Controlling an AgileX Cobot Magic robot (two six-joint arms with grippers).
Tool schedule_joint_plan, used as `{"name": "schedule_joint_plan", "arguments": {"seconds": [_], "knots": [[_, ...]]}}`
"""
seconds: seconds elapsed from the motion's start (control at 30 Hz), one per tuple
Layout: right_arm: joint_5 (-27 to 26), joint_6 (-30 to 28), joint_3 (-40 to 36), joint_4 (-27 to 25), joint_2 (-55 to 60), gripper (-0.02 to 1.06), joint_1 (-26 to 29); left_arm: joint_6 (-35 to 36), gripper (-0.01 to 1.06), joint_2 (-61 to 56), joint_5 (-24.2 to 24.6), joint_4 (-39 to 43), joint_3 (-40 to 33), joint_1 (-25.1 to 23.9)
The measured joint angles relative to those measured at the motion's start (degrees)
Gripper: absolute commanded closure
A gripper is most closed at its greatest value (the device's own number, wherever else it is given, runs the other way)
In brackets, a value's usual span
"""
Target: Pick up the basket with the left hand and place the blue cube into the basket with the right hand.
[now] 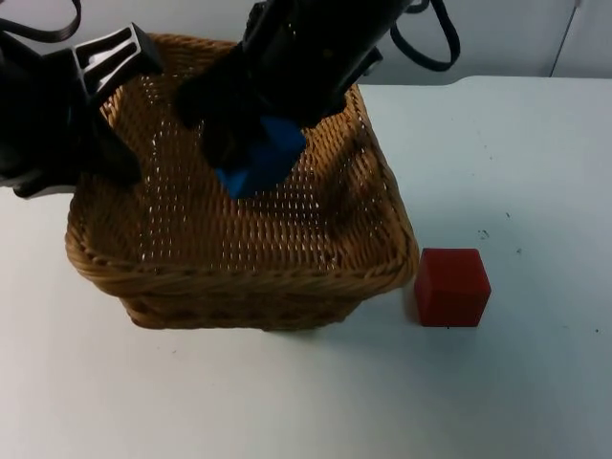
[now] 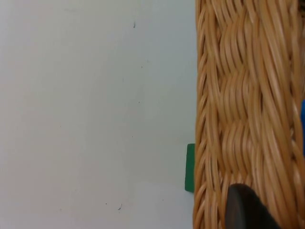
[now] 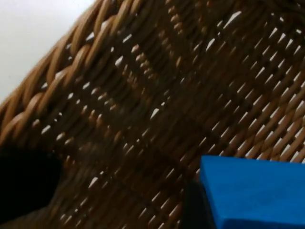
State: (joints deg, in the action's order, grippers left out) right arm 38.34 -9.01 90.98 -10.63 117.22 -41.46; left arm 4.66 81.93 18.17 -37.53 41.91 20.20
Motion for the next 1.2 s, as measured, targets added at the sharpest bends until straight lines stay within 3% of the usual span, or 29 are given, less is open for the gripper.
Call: {"name": "schedule_joint_plan", "arguments": {"seconds": [0.17, 0.3, 0.43, 0.5, 0.57, 0.63, 1.2], "knots": [[0.5, 0.1, 0.0, 0.0, 1.5, 1.04, 0.0, 0.0, 1.05, 0.0, 0.0, 0.0, -0.2, 0.0], [0.5, 0.1, 0.0, 0.0, 1.6, 0.92, 0.0, -0.1, 1.05, 0.0, 0.0, 0.0, -0.4, 0.0], [0.5, 0.1, 0.0, 0.0, 1.7, 0.49, 0.0, -0.1, 1.05, 0.0, 0.0, 0.0, -0.4, 0.0], [0.5, 0.1, 0.0, 0.0, 1.7, 0.44, 0.0, -0.1, 1.05, 0.0, 0.0, 0.0, -0.4, 0.0], [0.5, 0.1, 0.0, 0.0, 1.3, 0.25, 0.0, -0.1, 1.05, 0.0, 0.0, 0.0, -0.4, 0.0], [0.5, 0.0, 0.0, 0.0, 0.9, 0.17, 0.0, -0.1, 1.05, 0.0, -0.1, 0.0, -0.4, 0.0], [3.2, -0.2, 0.0, 5.7, -17.4, 0.18, 0.0, -0.2, 1.05, 0.0, -0.4, -0.1, -0.4, -0.4]]}}
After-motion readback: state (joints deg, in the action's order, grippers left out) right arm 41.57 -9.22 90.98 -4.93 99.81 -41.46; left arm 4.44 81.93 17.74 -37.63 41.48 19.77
